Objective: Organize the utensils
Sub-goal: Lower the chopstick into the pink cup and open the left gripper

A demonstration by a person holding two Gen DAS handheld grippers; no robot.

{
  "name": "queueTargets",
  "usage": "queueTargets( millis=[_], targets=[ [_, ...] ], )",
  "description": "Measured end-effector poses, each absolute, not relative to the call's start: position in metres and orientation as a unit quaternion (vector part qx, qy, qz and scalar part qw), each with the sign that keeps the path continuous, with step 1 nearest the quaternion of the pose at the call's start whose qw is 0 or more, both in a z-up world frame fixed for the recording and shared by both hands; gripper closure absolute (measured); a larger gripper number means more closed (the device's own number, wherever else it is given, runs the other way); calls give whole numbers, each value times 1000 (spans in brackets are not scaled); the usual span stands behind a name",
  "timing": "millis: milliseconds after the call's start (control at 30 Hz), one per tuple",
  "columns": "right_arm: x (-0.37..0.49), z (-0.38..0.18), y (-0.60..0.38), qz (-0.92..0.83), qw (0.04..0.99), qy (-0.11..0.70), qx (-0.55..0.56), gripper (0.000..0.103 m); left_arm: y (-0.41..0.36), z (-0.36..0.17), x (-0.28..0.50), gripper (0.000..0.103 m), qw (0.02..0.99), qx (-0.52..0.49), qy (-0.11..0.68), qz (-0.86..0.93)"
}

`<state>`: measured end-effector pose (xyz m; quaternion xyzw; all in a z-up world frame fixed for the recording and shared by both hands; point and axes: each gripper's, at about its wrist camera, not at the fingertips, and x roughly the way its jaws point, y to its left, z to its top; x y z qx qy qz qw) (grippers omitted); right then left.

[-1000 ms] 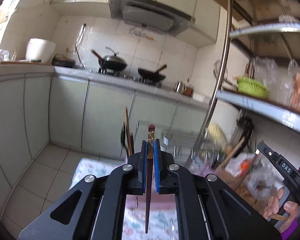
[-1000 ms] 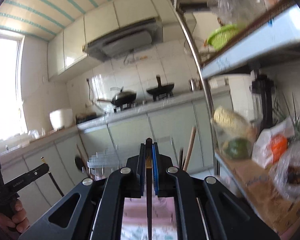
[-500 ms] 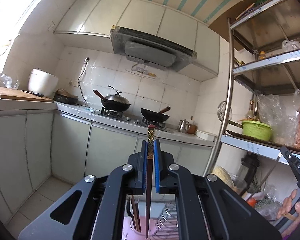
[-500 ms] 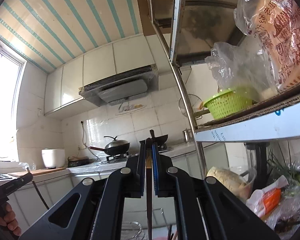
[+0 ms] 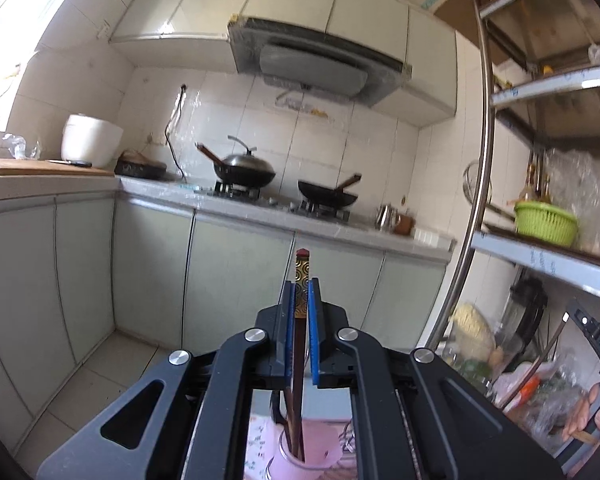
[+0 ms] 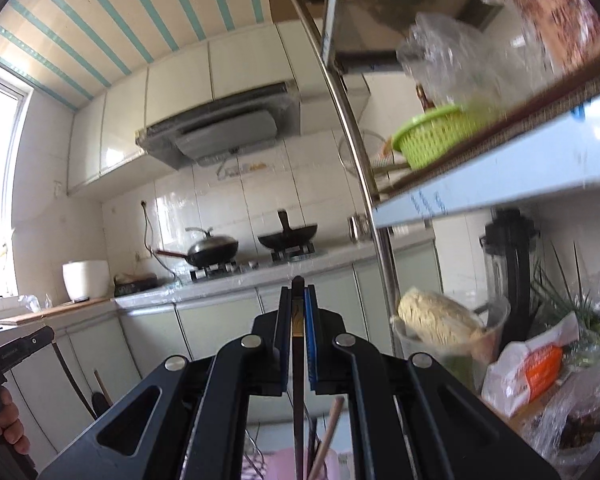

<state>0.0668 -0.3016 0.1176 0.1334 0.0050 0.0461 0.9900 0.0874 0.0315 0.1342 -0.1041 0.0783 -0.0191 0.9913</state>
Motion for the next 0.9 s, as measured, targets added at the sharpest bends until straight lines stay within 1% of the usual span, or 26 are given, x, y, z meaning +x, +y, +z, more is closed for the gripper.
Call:
queueTargets(
  millis=[333,600,633,667,700,733,767,900],
  targets=[
    [91,79,-303,38,987,79,134,96,26,89,101,97,985,-96,144,-15],
    [111,60,-304,32,985,119,124,93,27,78,102,96,984,-94,154,-6],
    [113,59,-303,32,984,122,124,93,28,77,102,94,983,-95,157,-6],
    [113,58,-304,33,984,126,125,90,28,76,102,86,983,-96,159,-4],
    [114,57,-304,35,982,132,127,83,29,76,101,77,982,-98,159,-4],
    [114,56,-306,37,981,136,131,77,30,75,100,73,982,-101,159,-3],
    [114,55,-307,39,980,139,137,69,31,75,99,69,982,-104,158,-1],
    [108,51,-310,41,977,147,147,69,36,77,94,66,980,-118,158,1]
  ],
)
